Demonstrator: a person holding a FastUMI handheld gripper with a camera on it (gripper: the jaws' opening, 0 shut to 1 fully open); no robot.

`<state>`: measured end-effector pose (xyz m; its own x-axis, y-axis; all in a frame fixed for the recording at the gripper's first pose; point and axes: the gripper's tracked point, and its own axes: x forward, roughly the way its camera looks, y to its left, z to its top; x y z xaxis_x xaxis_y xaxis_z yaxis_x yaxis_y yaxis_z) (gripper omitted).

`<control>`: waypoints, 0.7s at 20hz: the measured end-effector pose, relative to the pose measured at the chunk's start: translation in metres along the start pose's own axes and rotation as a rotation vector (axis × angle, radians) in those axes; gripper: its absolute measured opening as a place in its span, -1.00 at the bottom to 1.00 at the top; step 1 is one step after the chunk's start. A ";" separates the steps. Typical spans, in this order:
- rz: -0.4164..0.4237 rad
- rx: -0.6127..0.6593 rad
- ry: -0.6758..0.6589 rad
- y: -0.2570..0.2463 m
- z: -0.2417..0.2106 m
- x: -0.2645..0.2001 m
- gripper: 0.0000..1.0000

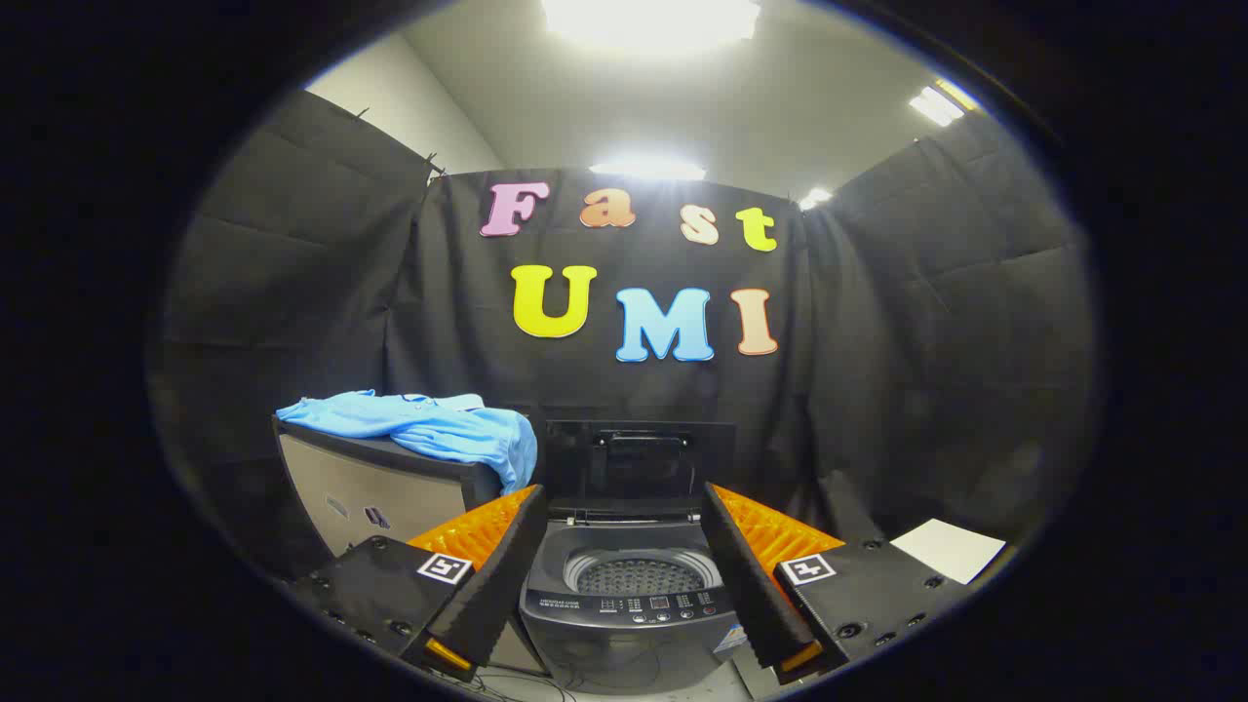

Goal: Put the clothes into the washing machine and then close the washing machine lid.

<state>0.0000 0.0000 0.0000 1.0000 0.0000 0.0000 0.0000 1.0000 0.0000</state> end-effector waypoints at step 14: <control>0.039 0.024 0.011 0.009 -0.006 0.006 0.97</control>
<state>0.0058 0.0088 -0.0065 0.9992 0.0392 -0.0109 -0.0389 0.9990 0.0239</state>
